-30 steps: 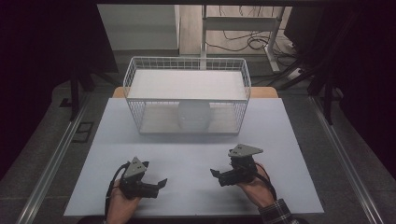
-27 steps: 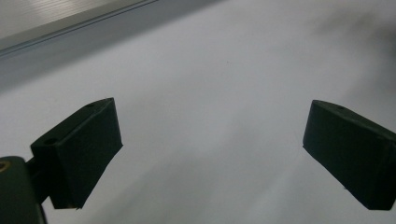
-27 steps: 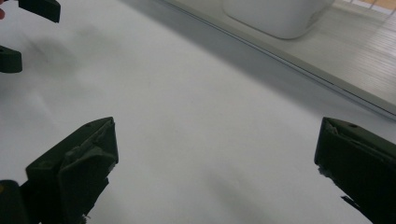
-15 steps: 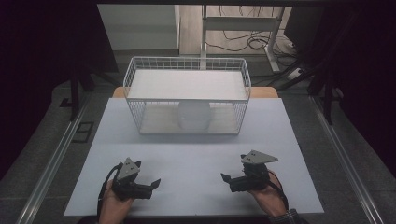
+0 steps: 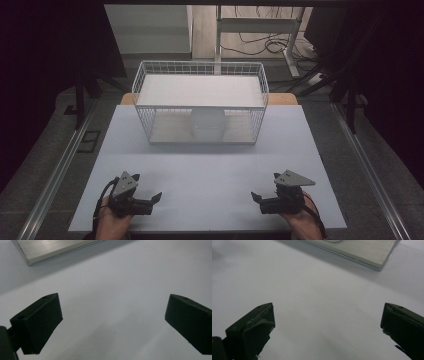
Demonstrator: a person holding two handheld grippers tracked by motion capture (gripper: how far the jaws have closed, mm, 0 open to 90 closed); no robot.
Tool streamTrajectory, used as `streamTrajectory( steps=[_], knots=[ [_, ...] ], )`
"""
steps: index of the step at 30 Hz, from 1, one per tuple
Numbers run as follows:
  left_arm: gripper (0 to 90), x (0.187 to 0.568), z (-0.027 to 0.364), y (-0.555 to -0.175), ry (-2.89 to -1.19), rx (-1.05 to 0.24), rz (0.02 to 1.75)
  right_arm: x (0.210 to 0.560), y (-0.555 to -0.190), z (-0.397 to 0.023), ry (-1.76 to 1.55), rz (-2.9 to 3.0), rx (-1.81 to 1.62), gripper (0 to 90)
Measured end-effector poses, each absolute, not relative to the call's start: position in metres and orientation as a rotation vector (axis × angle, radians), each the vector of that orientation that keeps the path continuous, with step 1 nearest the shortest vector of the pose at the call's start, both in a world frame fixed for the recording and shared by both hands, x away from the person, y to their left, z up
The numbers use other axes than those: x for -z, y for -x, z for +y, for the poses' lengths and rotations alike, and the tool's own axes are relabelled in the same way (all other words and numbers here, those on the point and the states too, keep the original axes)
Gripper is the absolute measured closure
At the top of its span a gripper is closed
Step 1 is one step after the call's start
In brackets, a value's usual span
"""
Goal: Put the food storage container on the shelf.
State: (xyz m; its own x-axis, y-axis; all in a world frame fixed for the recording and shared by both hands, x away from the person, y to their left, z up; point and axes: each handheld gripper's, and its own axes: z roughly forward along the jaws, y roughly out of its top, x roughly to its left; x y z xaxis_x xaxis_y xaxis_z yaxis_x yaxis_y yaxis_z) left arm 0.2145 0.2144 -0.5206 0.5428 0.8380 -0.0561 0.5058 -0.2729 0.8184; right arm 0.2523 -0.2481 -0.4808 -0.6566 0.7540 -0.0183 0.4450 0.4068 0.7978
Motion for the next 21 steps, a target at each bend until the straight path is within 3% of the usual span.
streamTrajectory(
  steps=[21],
  knots=[
    [0.0, 0.532, 0.226, -0.206, -1.94, -0.405, 1.166, 0.504, -0.236, -0.266, -1.119, 2.349, -1.054, 0.3]
  ],
)
